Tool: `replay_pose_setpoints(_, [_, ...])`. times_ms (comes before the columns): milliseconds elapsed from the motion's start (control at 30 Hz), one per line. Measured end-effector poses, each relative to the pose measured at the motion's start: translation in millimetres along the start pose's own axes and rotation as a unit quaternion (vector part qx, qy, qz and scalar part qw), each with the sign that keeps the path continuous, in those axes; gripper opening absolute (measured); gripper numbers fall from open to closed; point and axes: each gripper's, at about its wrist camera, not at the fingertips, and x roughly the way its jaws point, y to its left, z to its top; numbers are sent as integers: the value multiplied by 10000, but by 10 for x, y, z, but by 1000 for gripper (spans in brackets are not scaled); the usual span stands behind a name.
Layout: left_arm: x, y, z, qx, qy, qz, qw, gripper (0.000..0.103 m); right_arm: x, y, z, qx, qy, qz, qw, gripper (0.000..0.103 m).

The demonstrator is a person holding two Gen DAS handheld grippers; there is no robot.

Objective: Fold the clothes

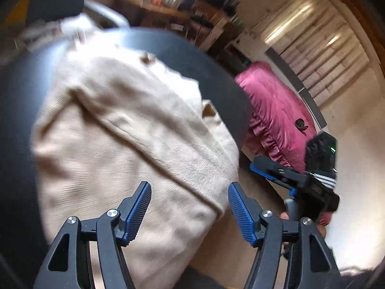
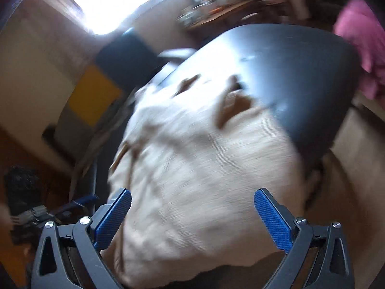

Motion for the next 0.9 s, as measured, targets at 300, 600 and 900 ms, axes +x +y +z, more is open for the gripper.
replay_pose_setpoints(300, [442, 158, -160, -257, 185, 579, 9978, 68, -121, -376, -181, 184, 28, -297, 9994, 103])
replay_pose_setpoints(600, [610, -114, -89, 417, -94, 1395, 9893, 7, -50, -588, -226, 406, 38, -454, 9981, 103])
replay_pose_setpoints(900, [-732, 702, 71, -1090, -1796, 398, 9769, 6, -98, -695, -267, 687, 50, -603, 9958, 103])
